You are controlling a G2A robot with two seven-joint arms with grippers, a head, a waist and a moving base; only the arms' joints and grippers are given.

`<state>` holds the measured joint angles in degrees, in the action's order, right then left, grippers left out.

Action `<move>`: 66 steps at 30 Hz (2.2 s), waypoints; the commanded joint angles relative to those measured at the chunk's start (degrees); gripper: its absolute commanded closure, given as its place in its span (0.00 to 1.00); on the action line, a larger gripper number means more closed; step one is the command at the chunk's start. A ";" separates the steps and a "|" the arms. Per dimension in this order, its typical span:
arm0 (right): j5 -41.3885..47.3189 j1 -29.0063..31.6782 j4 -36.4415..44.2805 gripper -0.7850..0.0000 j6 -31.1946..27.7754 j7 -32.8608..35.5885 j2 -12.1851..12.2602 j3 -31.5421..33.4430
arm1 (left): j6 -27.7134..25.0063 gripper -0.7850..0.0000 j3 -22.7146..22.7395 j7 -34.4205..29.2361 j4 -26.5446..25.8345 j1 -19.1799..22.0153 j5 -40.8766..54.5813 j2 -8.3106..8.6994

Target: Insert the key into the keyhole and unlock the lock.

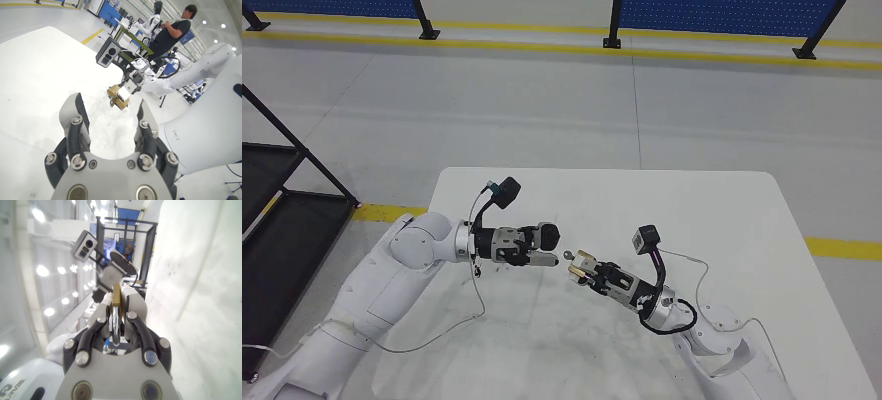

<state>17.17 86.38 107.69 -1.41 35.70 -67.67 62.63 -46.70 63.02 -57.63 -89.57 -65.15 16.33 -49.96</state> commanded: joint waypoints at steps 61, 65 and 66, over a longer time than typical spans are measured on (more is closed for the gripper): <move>0.00 0.00 0.00 1.00 0.00 0.00 0.00 0.00 | -11.30 0.50 -17.89 11.34 6.13 12.08 -2.57 2.53; 0.00 0.00 0.00 1.00 0.00 0.00 0.00 0.00 | -11.30 0.52 -18.17 11.34 6.20 12.20 -2.71 2.56; 0.00 0.00 0.00 1.00 0.00 0.00 0.00 0.00 | -11.30 0.54 -18.25 11.34 6.21 12.18 -2.75 2.58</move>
<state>17.17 86.38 107.69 -1.41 35.70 -67.67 62.63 -58.00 44.84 -46.28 -83.38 -52.96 13.60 -47.39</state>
